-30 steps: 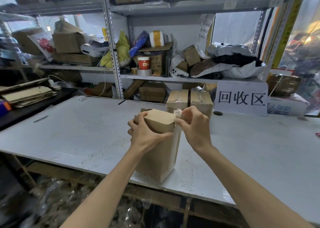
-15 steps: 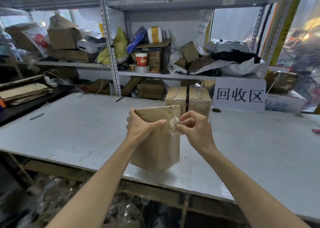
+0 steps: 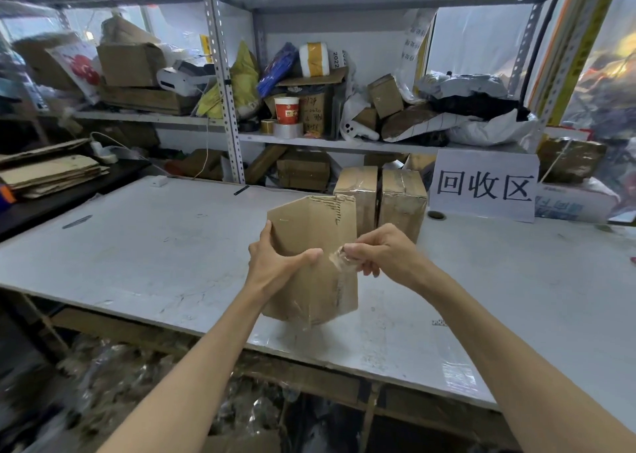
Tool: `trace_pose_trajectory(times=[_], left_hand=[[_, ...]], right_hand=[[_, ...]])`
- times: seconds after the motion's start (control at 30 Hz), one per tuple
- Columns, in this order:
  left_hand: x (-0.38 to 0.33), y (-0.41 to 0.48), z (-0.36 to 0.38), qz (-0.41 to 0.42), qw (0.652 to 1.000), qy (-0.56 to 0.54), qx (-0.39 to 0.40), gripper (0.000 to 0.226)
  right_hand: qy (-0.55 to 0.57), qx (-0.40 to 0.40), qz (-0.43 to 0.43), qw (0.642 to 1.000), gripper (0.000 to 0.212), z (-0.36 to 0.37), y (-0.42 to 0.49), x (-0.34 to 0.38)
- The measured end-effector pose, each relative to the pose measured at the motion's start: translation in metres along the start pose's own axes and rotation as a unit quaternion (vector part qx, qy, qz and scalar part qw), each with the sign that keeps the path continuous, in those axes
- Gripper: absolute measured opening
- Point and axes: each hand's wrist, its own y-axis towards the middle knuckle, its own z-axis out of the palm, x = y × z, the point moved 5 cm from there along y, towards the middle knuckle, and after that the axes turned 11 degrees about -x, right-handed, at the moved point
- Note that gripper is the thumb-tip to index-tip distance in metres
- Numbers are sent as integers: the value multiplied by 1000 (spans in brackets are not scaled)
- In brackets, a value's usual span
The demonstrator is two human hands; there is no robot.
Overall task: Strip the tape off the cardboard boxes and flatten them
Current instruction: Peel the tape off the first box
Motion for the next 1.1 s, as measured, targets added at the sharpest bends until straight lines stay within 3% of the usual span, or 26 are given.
trace_pose_trajectory(times=[0.07, 0.13, 0.2, 0.27, 0.33, 0.47, 0.57, 0.63, 0.8, 0.87, 1.0, 1.1], left_hand=[[0, 0, 4, 20, 1000, 4, 22, 138], [1, 3, 6, 18, 999, -6, 33, 137], [3, 1, 7, 13, 999, -16, 39, 135], [5, 0, 9, 6, 999, -22, 36, 133], [8, 0, 8, -11, 999, -18, 35, 135], [12, -1, 7, -27, 998, 12, 52, 144], [11, -2, 4, -18, 999, -16, 32, 139], [14, 0, -3, -33, 997, -63, 8, 135], [13, 1, -5, -24, 996, -73, 34, 134], [12, 1, -3, -30, 996, -69, 39, 136], [11, 4, -1, -39, 994, -77, 64, 134], [14, 3, -3, -54, 993, -101, 39, 132]], right_hand=[[-6, -2, 18, 1000, 29, 9, 2, -1], [7, -122, 20, 992, 30, 5, 5, 1], [-13, -253, -33, 967, 32, -2, 4, 8], [-52, -285, -86, 953, 19, -1, 1, 13], [-50, -260, -96, 960, 20, 3, 0, 11], [-90, -185, -136, 969, 53, 8, -3, 8], [-139, -188, -166, 958, 30, 11, -2, 10], [-158, -112, -151, 969, 17, 19, -1, 6], [-56, 41, -41, 997, 16, 17, 2, -2], [-37, 19, -24, 999, 15, 12, 6, -3], [-48, -145, -74, 985, 33, 6, 5, 3], [-39, -104, -100, 989, 14, 11, 5, 8]])
